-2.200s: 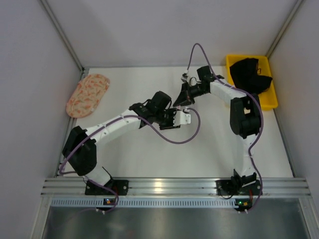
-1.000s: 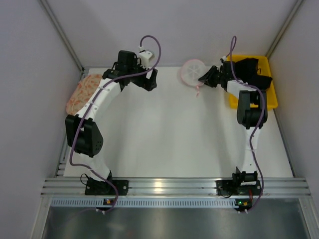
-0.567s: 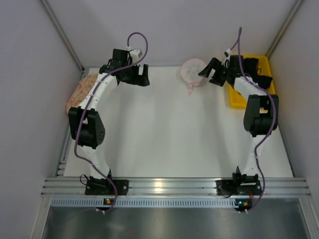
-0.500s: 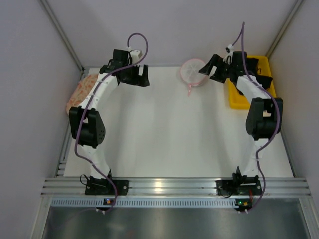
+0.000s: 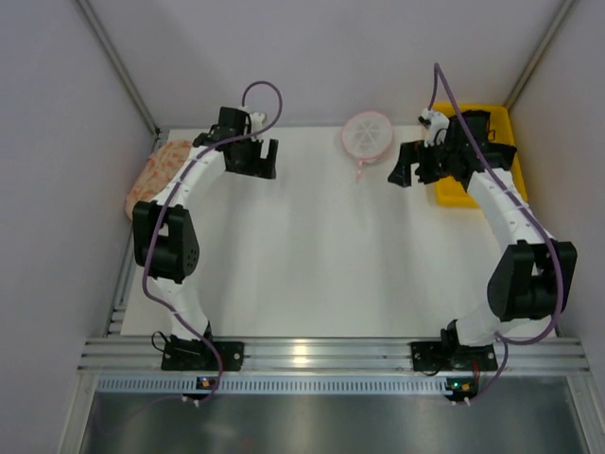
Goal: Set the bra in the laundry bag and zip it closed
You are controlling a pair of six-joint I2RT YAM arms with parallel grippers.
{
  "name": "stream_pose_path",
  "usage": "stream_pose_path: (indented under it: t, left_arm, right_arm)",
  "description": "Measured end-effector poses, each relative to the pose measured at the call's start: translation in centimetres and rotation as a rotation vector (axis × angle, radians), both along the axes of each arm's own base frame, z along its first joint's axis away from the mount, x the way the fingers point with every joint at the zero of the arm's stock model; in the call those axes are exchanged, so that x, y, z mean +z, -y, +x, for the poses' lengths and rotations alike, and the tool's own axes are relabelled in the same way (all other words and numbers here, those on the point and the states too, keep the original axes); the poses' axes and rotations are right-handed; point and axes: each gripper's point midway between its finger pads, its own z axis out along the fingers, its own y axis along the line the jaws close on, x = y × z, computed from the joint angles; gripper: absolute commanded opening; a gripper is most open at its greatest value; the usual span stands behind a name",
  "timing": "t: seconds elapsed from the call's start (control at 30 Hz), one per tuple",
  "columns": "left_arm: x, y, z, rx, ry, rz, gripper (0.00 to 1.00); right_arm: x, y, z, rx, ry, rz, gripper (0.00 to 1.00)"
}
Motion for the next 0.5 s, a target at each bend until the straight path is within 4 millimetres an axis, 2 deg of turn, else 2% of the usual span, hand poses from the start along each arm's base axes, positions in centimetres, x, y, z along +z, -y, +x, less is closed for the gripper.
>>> stream_pose_path:
  t: [0.1, 0.2, 0.4, 0.5]
  left_arm:
    - [-1.5, -0.4, -1.8, -0.008, -0.049, 0.018, 0.98]
    - [-2.3, -0.7, -3.5, -0.012, -0.078, 0.031, 0.98]
    - [-2.4, -1.1, -6.6, -0.032, -0.095, 0.029, 0.98]
    - [-1.7, -1.0, -7.3, -0.041, -0.077, 0.016, 0.98]
  right_arm:
    - [-2.0, 0.6, -2.7, 0.040, -0.020, -0.076, 1.00]
    - [-3.6, 0.8, -4.6, 0.064, -0.034, -0.119, 0.99]
    - [-6.3, 1.3, -7.3, 0.078, -0.081, -0.159, 0.99]
    - [-7.0, 1.3, -8.1, 0.084, -0.096, -0.170, 1.00]
